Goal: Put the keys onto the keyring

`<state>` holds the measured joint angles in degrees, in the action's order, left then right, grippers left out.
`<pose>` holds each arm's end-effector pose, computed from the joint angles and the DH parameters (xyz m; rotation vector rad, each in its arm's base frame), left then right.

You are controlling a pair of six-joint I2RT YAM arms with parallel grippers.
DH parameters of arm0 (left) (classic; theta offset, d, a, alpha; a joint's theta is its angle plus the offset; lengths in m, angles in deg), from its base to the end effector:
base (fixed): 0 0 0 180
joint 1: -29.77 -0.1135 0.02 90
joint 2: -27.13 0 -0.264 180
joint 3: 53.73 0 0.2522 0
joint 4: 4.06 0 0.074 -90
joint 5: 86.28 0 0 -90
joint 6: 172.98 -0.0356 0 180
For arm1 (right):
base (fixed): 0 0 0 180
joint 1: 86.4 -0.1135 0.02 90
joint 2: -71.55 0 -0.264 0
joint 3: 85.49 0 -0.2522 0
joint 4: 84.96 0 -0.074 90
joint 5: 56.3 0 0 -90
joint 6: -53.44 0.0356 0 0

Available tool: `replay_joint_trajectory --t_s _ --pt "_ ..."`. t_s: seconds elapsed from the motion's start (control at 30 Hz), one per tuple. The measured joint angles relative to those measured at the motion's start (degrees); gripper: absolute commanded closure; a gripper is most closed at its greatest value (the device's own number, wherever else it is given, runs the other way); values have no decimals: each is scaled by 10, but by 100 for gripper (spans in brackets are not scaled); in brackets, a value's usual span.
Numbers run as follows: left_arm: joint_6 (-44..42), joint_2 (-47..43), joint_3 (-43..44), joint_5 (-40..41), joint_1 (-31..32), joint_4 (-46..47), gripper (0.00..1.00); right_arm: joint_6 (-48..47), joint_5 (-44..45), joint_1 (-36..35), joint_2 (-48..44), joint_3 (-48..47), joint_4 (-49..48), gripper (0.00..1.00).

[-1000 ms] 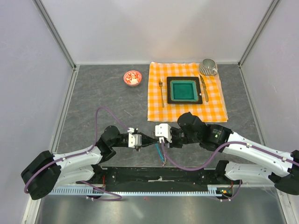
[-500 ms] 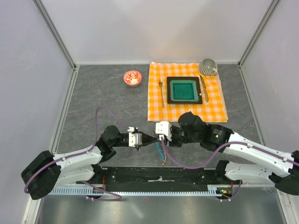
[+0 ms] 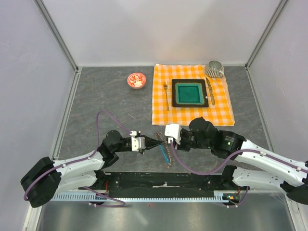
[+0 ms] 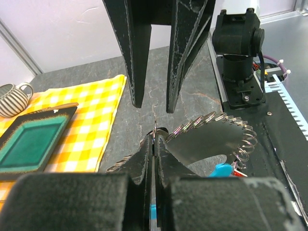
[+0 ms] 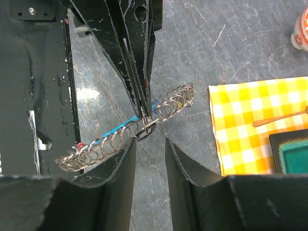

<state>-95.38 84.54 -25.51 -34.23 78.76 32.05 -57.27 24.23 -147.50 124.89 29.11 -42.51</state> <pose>0.1143 -0.1648 0.2252 1.2251 0.9604 -0.9879 0.0930 0.1807 0.3228 -1.4833 1.5565 0.5917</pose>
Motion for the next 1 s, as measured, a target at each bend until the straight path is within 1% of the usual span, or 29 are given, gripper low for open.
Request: replay_joint_trajectory --t_s 0.1,0.2,0.3,0.33,0.43,0.6,0.73,1.0 --pt "0 -2 -2 2 0 0 98 0 -5 2 9 2 -3 65" --pt "0 -4 -3 4 0 0 98 -1 -10 2 15 3 -10 70" --pt "1 -5 -3 4 0 0 98 -1 -12 2 16 4 -16 76" --pt "1 -5 -3 4 0 0 98 -1 -13 2 16 4 -18 80" --pt "2 -5 -3 4 0 0 98 -3 -15 2 19 4 -21 87" --pt "2 -5 -3 4 0 0 98 -3 -23 2 23 4 -21 87" --pt "3 -5 -3 5 0 0 98 -3 -25 2 24 4 -21 100" --pt "5 -5 -3 10 0 -3 98 -3 -28 2 26 4 -21 100"
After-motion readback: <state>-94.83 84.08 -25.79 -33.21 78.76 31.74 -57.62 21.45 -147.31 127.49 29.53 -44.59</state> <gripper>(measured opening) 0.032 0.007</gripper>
